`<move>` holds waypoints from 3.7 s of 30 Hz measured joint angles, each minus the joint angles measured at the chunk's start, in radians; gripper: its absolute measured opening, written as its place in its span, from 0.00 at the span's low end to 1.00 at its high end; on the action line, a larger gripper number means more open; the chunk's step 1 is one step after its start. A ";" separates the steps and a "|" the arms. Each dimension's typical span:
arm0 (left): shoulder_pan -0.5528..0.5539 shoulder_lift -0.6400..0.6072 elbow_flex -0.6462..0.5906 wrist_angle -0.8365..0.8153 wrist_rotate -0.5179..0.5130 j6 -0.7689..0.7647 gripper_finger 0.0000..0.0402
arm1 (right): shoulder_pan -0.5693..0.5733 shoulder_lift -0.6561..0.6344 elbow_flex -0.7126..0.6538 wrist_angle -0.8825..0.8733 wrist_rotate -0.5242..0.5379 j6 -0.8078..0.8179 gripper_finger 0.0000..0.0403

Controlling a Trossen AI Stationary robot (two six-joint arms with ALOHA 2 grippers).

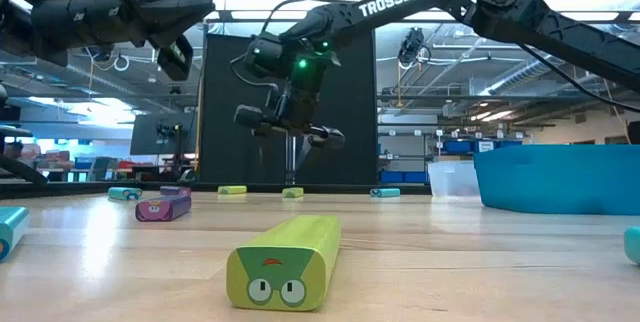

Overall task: Sort blocks
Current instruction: Put the light blue block into the blue bin

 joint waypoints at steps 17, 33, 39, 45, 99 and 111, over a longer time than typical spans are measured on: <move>-0.011 0.000 0.000 0.032 0.052 -0.025 0.09 | -0.007 -0.147 0.037 0.096 -0.105 -0.705 0.67; -0.026 0.000 0.007 0.031 -0.201 -0.035 0.09 | -0.115 -0.208 0.034 -0.274 -0.031 -1.331 0.64; 0.041 0.052 0.167 -0.447 -0.539 -0.086 0.09 | -0.161 -0.349 0.034 -0.169 -0.058 -1.284 0.63; 0.190 0.275 0.440 -0.806 -0.505 -0.097 0.11 | -0.199 -0.558 0.034 -0.078 -0.058 -1.220 0.62; 0.301 0.743 1.019 -1.125 -0.575 0.100 0.80 | 0.031 -0.916 -0.474 -0.239 0.157 -1.195 0.54; 0.222 0.223 0.614 -0.972 -0.563 -0.005 0.72 | -0.352 -0.817 -0.769 0.169 -0.043 -0.788 0.56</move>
